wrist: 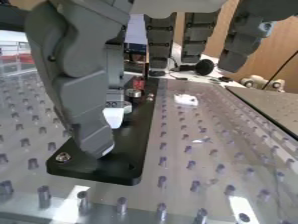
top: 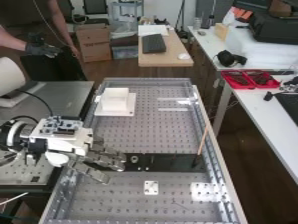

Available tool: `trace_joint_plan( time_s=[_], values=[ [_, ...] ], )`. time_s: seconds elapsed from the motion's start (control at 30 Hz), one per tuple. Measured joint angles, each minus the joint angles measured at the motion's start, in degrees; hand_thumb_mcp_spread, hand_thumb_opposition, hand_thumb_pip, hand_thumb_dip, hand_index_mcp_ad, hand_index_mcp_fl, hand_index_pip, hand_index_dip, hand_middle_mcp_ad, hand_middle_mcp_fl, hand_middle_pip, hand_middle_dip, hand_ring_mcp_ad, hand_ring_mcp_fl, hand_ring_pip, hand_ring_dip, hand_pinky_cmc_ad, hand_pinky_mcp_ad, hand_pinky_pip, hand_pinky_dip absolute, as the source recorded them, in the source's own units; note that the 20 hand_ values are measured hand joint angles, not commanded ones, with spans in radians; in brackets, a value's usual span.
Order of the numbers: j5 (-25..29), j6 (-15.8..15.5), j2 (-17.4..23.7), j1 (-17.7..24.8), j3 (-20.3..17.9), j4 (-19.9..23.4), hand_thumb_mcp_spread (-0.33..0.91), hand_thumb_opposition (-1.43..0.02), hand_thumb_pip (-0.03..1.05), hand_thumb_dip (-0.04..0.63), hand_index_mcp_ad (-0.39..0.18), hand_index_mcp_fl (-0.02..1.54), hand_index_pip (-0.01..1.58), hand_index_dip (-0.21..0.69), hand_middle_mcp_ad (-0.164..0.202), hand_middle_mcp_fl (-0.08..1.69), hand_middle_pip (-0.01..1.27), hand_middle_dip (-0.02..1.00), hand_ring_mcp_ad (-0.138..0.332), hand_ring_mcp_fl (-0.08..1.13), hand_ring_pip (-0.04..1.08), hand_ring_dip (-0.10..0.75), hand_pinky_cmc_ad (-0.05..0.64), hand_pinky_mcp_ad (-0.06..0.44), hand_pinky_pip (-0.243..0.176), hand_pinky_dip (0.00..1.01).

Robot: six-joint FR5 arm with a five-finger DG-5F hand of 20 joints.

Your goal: Grab the smaller nut and place it in the white container

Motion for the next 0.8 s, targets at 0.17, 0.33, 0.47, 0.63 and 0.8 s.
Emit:
trace_joint_plan(
  time_s=[0.17,0.33,0.47,0.63,0.8],
  values=[
    [-0.28,0.08,-0.31,0.01,0.31,-0.03,0.59,-0.88,0.51,0.206,-0.274,0.27,1.51,0.126,0.059,0.01,0.15,0.29,0.126,0.0,0.1,0.099,0.349,0.278,-0.075,0.19],
    [-0.58,0.15,-0.09,-0.01,0.49,-0.25,0.59,-0.88,0.51,0.206,-0.274,0.27,1.49,0.126,0.059,0.01,0.15,0.29,0.126,0.0,0.1,0.099,0.347,0.278,-0.075,0.19],
    [-0.62,0.02,-0.15,0.0,0.59,-0.57,0.58,-0.88,0.51,0.206,-0.272,0.24,1.49,0.126,0.059,0.01,0.15,0.29,0.126,0.0,0.1,0.099,0.347,0.278,-0.075,0.19],
    [-0.67,-0.15,-0.18,0.1,0.43,-0.72,0.58,-0.88,0.51,0.206,-0.271,0.21,1.45,0.126,0.059,0.01,0.15,0.29,0.126,0.0,0.1,0.099,0.347,0.278,-0.075,0.19],
    [-0.57,-0.2,-0.26,0.04,0.41,-0.7,0.54,-0.88,0.51,0.206,-0.276,0.17,1.39,0.108,0.056,0.01,0.15,0.29,0.124,0.0,0.1,0.099,0.346,0.278,-0.075,0.19]
  ],
)
